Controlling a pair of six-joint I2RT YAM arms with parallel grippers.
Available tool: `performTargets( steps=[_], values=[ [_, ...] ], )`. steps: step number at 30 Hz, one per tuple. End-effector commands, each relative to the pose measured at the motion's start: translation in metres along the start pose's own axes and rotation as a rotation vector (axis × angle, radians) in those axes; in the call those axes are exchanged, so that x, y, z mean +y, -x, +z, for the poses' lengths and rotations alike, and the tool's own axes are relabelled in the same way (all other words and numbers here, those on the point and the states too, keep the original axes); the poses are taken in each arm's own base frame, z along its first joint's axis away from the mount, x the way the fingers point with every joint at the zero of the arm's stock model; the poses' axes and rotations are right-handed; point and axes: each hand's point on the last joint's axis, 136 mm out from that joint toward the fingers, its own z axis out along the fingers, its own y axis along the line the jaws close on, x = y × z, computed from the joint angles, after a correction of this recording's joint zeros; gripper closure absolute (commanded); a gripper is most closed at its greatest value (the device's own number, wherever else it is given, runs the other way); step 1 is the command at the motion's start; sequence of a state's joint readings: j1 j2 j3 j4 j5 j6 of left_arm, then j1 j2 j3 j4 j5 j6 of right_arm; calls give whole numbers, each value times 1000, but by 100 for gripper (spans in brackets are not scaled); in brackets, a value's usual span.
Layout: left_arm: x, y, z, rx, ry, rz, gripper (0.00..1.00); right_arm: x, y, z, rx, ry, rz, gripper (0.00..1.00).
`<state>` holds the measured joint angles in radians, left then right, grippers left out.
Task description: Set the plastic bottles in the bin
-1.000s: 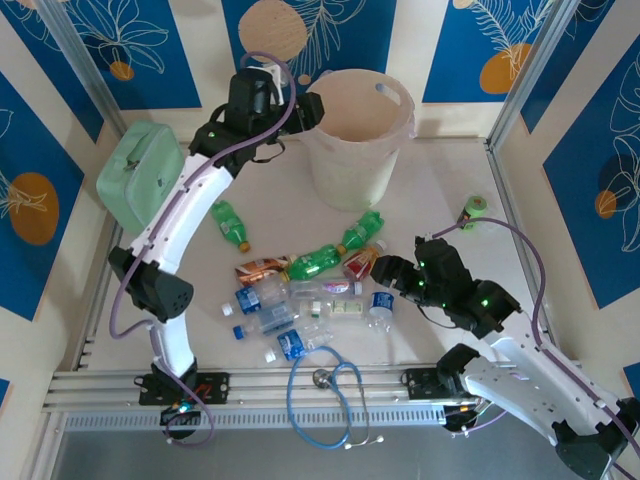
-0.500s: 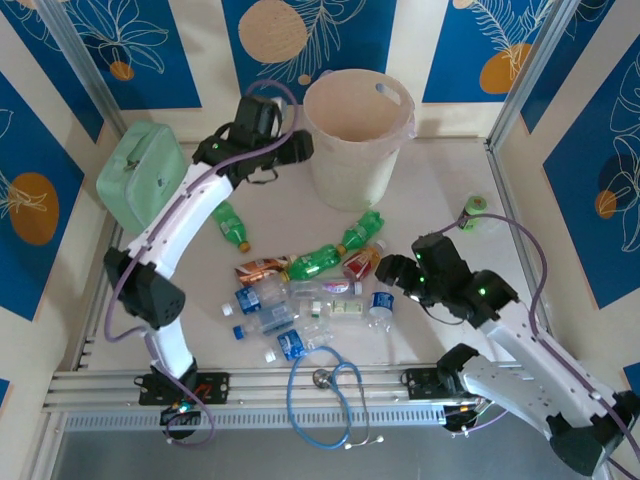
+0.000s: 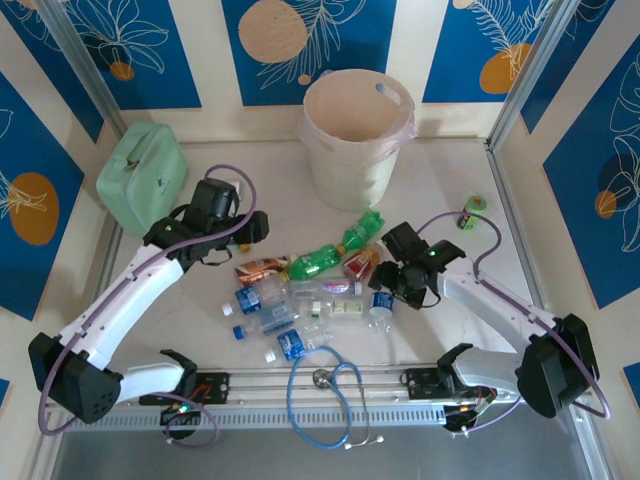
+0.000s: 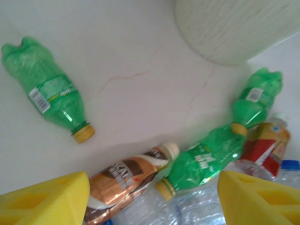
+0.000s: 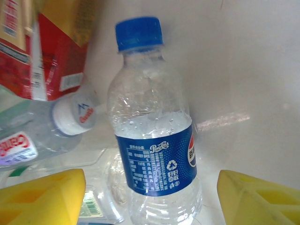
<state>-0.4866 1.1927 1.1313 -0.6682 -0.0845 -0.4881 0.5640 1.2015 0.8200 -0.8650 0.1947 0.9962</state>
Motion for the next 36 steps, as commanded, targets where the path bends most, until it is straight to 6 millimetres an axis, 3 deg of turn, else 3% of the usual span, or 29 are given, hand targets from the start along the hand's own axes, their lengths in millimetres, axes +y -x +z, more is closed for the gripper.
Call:
performTargets(
  steps=[1, 10, 23, 31, 36],
  values=[
    [9, 3, -1, -42, 7, -6, 28, -6, -15, 16, 71, -44, 18, 25],
    [30, -22, 18, 29, 28, -56, 30, -9, -17, 41, 126, -99, 36, 25],
    [31, -27, 26, 47, 14, -84, 30, -13, -11, 54, 146, -118, 51, 33],
    [35, -34, 33, 60, 21, -106, 31, -10, -9, 38, 88, -66, 26, 36],
    [36, -36, 36, 67, 26, -119, 31, -3, -12, 14, 26, 2, -31, 37]
  ],
)
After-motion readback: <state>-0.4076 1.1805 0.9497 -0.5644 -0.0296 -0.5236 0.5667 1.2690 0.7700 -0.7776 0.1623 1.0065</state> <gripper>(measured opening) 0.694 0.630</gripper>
